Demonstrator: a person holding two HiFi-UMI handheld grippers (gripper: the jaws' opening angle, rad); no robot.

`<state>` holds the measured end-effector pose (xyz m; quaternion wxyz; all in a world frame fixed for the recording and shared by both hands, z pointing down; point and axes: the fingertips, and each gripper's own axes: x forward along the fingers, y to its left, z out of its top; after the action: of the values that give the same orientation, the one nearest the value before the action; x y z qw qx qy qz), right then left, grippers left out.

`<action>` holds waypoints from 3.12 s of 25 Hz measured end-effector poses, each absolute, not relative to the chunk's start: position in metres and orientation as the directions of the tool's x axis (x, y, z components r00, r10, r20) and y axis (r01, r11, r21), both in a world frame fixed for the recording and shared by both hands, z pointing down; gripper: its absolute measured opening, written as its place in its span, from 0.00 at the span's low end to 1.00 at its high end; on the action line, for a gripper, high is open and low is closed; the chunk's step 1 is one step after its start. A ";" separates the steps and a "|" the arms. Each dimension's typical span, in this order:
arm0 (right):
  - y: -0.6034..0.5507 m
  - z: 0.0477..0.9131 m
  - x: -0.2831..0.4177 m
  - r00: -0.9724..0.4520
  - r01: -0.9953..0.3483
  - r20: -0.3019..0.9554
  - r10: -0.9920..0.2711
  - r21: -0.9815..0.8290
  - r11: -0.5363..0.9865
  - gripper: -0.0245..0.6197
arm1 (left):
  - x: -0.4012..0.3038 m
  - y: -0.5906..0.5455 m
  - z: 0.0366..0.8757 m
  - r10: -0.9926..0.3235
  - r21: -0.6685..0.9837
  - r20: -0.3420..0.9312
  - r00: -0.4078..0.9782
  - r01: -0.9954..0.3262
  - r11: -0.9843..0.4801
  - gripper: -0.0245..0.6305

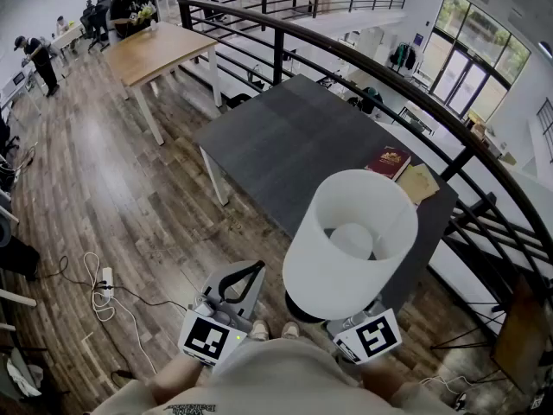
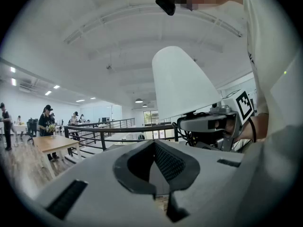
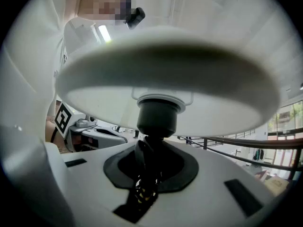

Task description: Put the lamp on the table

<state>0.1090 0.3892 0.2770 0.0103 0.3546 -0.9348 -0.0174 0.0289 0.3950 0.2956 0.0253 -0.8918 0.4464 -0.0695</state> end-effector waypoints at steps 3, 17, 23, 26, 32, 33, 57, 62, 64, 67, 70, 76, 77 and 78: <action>0.387 0.280 0.116 -0.748 -0.662 0.005 -0.664 0.076 0.746 0.13 | 0.034 0.394 0.299 -0.798 -0.110 0.104 0.593 -0.791 -0.602 0.05; 0.376 0.288 0.144 -0.759 -0.651 0.011 -0.652 0.042 0.758 0.13 | 0.062 0.383 0.306 -0.806 -0.074 0.147 0.573 -0.806 -0.587 0.05; 0.373 0.296 0.160 -0.766 -0.642 0.014 -0.642 0.029 0.766 0.13 | 0.079 0.379 0.316 -0.807 -0.088 0.178 0.563 -0.808 -0.583 0.05; 0.372 0.295 0.168 -0.771 -0.637 0.010 -0.637 0.027 0.771 0.13 | 0.088 0.379 0.318 -0.809 -0.093 0.189 0.557 -0.810 -0.579 0.05; 0.370 0.299 0.188 -0.777 -0.629 -0.001 -0.629 0.025 0.777 0.13 | 0.110 0.385 0.327 -0.812 -0.074 0.199 0.549 -0.818 -0.571 0.05; 0.370 0.300 0.191 -0.778 -0.628 -0.005 -0.628 0.024 0.778 0.13 | 0.113 0.385 0.327 -0.814 -0.070 0.196 0.547 -0.820 -0.568 0.05; 0.339 0.315 0.204 -0.794 -0.608 -0.034 -0.608 0.046 0.792 0.13 | 0.131 0.360 0.347 -0.828 -0.102 0.175 0.532 -0.827 -0.553 0.05; 0.310 0.324 0.180 -0.792 -0.611 -0.029 -0.610 0.051 0.790 0.13 | 0.108 0.332 0.357 -0.826 -0.096 0.171 0.537 -0.825 -0.557 0.05; 0.296 0.326 0.169 -0.792 -0.611 -0.028 -0.610 0.052 0.790 0.13 | 0.096 0.317 0.359 -0.826 -0.088 0.174 0.537 -0.827 -0.556 0.05; 0.272 0.328 0.150 -0.793 -0.609 -0.019 -0.609 0.052 0.791 0.13 | 0.077 0.291 0.359 -0.826 -0.077 0.172 0.537 -0.829 -0.554 0.05; 0.245 0.328 0.128 -0.797 -0.604 -0.015 -0.604 0.052 0.795 0.13 | 0.056 0.262 0.358 -0.826 -0.079 0.164 0.539 -0.827 -0.556 0.05; 0.187 0.330 0.081 -0.800 -0.599 0.000 -0.600 0.043 0.799 0.13 | 0.006 0.201 0.358 -0.834 -0.073 0.146 0.533 -0.834 -0.546 0.05; 0.176 0.328 0.073 -0.800 -0.599 0.001 -0.600 0.043 0.799 0.13 | -0.001 0.190 0.359 -0.831 -0.063 0.151 0.535 -0.834 -0.548 0.05; 0.165 0.327 0.066 -0.799 -0.600 0.003 -0.601 0.044 0.799 0.13 | -0.008 0.179 0.359 -0.829 -0.047 0.158 0.537 -0.834 -0.549 0.05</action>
<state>0.0661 0.1649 0.3272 0.0085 0.3166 -0.9483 -0.0203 -0.0077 0.1793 0.3588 -0.0170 -0.8764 0.4744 -0.0812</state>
